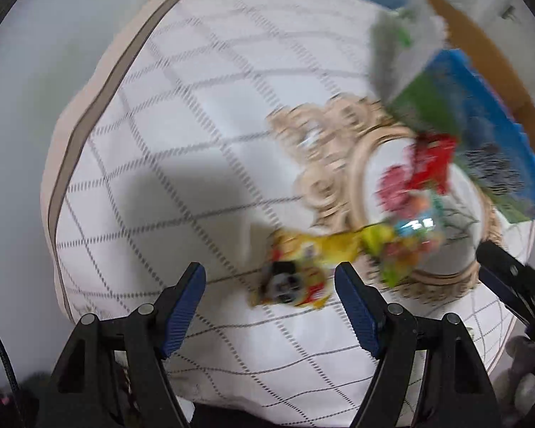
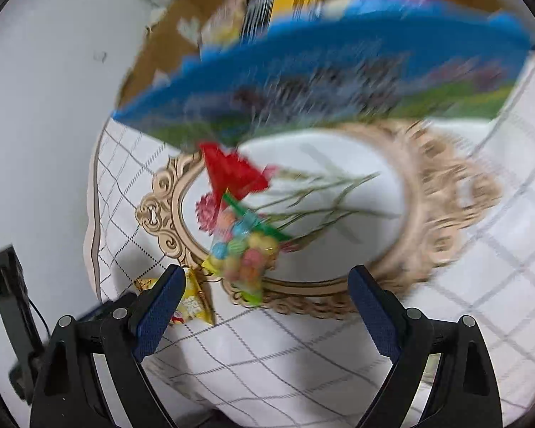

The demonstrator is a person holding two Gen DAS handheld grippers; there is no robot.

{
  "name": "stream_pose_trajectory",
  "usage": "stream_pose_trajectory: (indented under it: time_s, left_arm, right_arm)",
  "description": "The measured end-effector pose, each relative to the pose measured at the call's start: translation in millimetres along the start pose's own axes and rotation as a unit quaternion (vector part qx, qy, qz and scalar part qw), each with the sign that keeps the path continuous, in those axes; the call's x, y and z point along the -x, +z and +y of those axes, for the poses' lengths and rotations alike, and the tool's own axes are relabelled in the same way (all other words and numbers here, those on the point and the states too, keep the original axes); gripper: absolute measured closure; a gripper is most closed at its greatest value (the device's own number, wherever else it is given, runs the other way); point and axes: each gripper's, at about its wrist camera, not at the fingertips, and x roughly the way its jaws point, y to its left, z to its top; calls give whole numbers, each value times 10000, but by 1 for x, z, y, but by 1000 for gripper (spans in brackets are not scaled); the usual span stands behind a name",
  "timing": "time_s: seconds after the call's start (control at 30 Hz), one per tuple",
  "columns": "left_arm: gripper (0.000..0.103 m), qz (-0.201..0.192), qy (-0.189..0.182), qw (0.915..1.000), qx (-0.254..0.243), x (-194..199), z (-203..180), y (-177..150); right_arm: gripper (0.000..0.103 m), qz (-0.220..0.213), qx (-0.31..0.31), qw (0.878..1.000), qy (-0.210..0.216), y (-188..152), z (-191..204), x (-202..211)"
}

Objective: Organize snacks
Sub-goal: 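Grasp the yellow panda bag with the left gripper while the right grasps the candy bag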

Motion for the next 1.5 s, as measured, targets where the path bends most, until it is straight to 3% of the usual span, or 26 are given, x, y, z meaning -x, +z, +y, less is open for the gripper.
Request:
stream_pose_trajectory:
  time_s: [0.17, 0.27, 0.4, 0.47, 0.67, 0.73, 0.83, 1.0, 1.07, 1.13, 1.2, 1.33, 1.5]
  left_arm:
    - [29, 60, 336, 9994, -103, -10, 4, -9]
    - [29, 124, 342, 9993, -93, -13, 3, -15]
    - [29, 221, 293, 9989, -289, -18, -11, -22]
    - [29, 292, 207, 9985, -411, -21, -22, -24]
    - [29, 647, 254, 9927, -984, -51, -69, -19]
    - [29, 750, 344, 9904, -1107, -65, -79, -16]
    - [29, 941, 223, 9895, -1076, -84, -89, -10]
    - [30, 825, 185, 9907, -1062, -93, -89, -11]
    - [34, 742, 171, 9910, -1102, -92, -95, -4]
    - [47, 697, 159, 9916, -1081, -89, -94, -8]
    - [50, 671, 129, 9919, -1072, -87, -90, -11]
    - [54, 620, 25, 9929, -1013, -86, -71, -21]
    - [58, 567, -180, 9931, -1009, -63, -68, -41]
  right_arm:
    - [9, 423, -9, 9988, -248, 15, 26, -65]
    - [11, 419, 189, 9972, -595, 19, 37, -85]
    - [35, 362, 1008, 9895, -972, 9, 47, -85]
    - [39, 451, 1353, 9829, -1168, 0, 44, -80]
    - [40, 788, 1878, 9637, -1725, -27, 19, -64]
    - [39, 941, 1833, 9636, -1703, -32, 11, -63]
    - [22, 1112, 1484, 9723, -1423, -37, -3, -66]
    - [21, 782, 983, 9842, -1249, -42, -13, -59]
    - [21, 584, 777, 9887, -1143, -38, -18, -52]
    - [21, 418, 699, 9902, -1133, -33, -20, -45]
    - [24, 295, 738, 9901, -1154, -31, -16, -45]
    - [43, 174, 1019, 9863, -1284, -30, 0, -53]
    - [48, 196, 948, 9889, -1127, -31, -1, -44]
